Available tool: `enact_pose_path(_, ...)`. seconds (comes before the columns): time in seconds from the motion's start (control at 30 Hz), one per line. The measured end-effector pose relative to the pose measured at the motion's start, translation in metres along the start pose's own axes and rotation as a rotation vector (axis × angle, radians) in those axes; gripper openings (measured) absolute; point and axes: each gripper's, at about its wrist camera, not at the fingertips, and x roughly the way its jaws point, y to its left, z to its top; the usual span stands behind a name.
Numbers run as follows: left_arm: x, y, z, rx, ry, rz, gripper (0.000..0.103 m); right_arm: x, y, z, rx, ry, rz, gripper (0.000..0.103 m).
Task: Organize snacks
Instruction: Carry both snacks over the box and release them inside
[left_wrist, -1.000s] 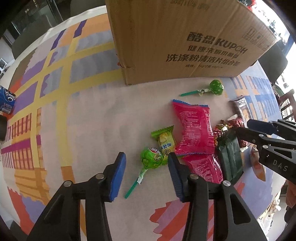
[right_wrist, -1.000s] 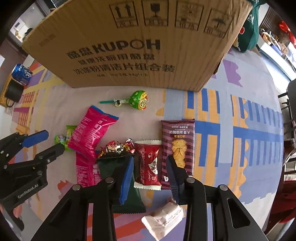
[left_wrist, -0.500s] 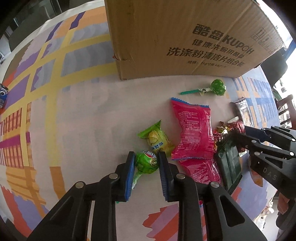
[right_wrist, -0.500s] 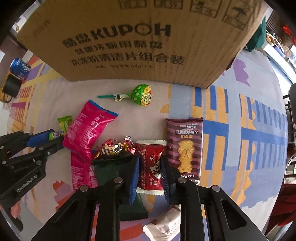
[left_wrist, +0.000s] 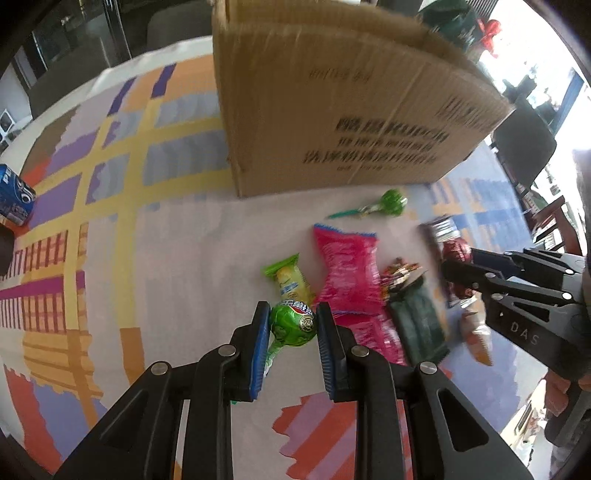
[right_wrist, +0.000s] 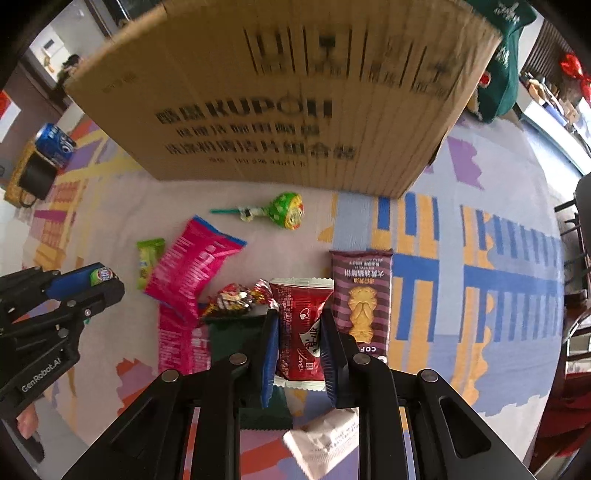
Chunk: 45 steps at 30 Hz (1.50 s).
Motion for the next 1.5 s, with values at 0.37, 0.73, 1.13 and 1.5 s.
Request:
enact_pose_path(0.37, -0.056, -0.021, 0.018, 0.019, -0.143, -0.045, 0.025, -0.068, 0.01, 0.002, -0.033, -0.164, 0.054, 0.022)
enact_pose_path(0.73, -0.095, -0.036, 0.043, 0.029, -0.251, -0.065, 0.025, -0.118, 0.003, 0.019, -0.016, -0.323, 0.046, 0.022)
enact_pose_path(1.13, -0.114, -0.038, 0.088, 0.019, -0.318, -0.076, 0.025, -0.144, -0.002, 0.053, 0.015, -0.402, 0.058, 0.022)
enact_pose_path(1.5, -0.107, -0.033, 0.134, 0.021, -0.352, -0.054, 0.025, -0.141, -0.008, 0.091, 0.015, -0.418, 0.061, 0.022)
